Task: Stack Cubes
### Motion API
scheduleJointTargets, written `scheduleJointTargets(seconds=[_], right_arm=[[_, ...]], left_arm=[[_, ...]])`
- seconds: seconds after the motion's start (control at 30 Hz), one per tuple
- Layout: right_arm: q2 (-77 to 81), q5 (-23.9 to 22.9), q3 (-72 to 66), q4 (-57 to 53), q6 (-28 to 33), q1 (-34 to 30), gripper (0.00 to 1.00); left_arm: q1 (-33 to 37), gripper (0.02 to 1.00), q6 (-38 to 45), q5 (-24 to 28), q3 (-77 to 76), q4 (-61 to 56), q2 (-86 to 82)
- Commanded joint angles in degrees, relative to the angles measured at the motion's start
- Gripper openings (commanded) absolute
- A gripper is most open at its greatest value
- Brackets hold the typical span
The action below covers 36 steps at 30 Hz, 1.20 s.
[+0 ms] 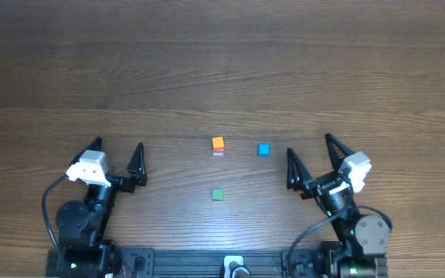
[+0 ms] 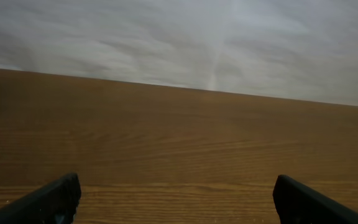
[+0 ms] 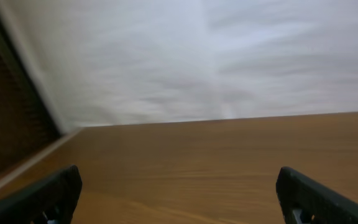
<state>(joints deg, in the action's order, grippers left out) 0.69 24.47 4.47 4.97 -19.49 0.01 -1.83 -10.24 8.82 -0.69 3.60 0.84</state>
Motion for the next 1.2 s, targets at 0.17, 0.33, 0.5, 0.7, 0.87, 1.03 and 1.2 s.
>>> scheduleJointTargets(seconds=[0.17,0.33,0.5,0.7,0.87,1.03,1.2], right_arm=[[-0.07,15.41,12.35,-9.75,-3.23,-0.31,0.991],[4.33,15.82,21.77,-20.39,-1.92,-0.31,0.993],[15.02,15.85,32.44,-33.68,2.93,-0.31,0.993],[28.94,15.78,41.40,-46.21,3.91,-0.31,0.993],[38.01,15.98,44.61,-56.37,7.82,2.14,0.991],[42.77,14.38,44.61,-59.87,8.87,7.52,0.993],[47.56,11.61,44.61,-59.47,7.06,14.71,0.993]], left_arm=[[-0.20,0.998,0.85,0.13,0.35,0.00,-0.46],[-0.20,1.000,0.85,0.13,0.35,0.00,-0.46],[-0.20,1.000,0.85,0.13,0.35,0.00,-0.46],[-0.20,0.998,0.85,0.13,0.35,0.00,-0.46],[-0.20,1.000,0.85,0.13,0.35,0.00,-0.46],[-0.20,1.000,0.85,0.13,0.35,0.00,-0.46],[-0.20,1.000,0.85,0.13,0.35,0.00,-0.46]])
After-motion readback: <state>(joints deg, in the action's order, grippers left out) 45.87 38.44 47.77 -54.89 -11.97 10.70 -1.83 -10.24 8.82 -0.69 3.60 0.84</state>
